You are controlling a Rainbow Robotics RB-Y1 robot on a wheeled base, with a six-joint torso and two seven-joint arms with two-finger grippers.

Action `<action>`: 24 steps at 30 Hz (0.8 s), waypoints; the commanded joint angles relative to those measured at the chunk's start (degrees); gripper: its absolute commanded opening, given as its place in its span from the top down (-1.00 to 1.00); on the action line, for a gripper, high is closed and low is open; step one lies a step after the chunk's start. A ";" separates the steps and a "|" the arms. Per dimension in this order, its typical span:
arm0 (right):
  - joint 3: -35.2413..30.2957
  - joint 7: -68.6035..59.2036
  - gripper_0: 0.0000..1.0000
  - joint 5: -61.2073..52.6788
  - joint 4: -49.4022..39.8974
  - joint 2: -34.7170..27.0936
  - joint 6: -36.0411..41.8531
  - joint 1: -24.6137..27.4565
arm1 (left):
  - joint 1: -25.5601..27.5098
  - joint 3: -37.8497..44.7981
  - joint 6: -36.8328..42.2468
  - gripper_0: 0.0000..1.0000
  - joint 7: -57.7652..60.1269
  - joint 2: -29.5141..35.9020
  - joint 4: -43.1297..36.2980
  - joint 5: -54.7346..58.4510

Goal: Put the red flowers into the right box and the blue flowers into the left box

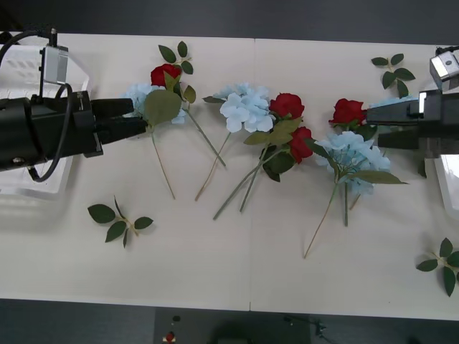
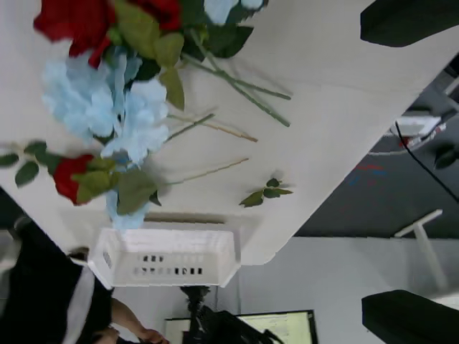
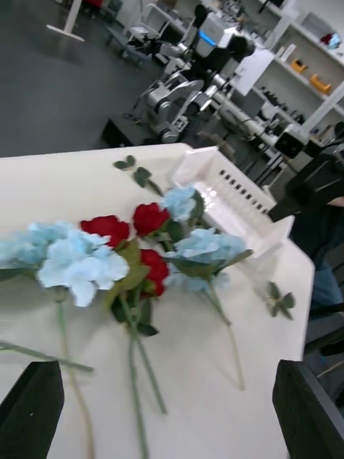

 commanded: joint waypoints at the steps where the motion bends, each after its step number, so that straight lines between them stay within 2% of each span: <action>1: -0.68 -14.07 -1.00 2.04 5.75 -2.38 4.97 -3.98 | -7.04 -3.96 0.02 -0.70 1.59 -2.25 7.29 -5.15; 3: -0.68 -18.03 -1.00 3.97 7.24 -2.38 6.55 -5.04 | -9.24 -5.46 0.02 -0.69 3.13 -3.13 10.45 -7.61; 7: -0.68 -26.82 -1.00 10.39 10.50 -2.29 9.72 -7.23 | -16.27 -9.41 0.02 -0.69 17.72 -5.06 17.31 -18.86; 11: -0.68 -33.85 -1.00 17.68 13.04 -0.80 11.30 -8.90 | -21.01 -10.56 0.37 -0.69 30.02 -8.58 22.93 -32.22; 16: -0.68 -38.16 -1.00 26.74 15.68 1.93 11.39 -10.22 | -23.30 -10.56 0.63 -0.70 42.24 -13.50 27.50 -47.96; 21: -0.59 -37.45 -1.00 37.37 18.85 5.62 9.89 -11.10 | -23.30 -9.24 0.54 -0.70 52.61 -18.60 31.28 -63.69; 24: 0.99 -36.84 -1.00 42.73 20.08 7.38 8.22 -12.42 | -23.12 -8.80 0.54 -0.69 57.71 -20.97 33.30 -69.49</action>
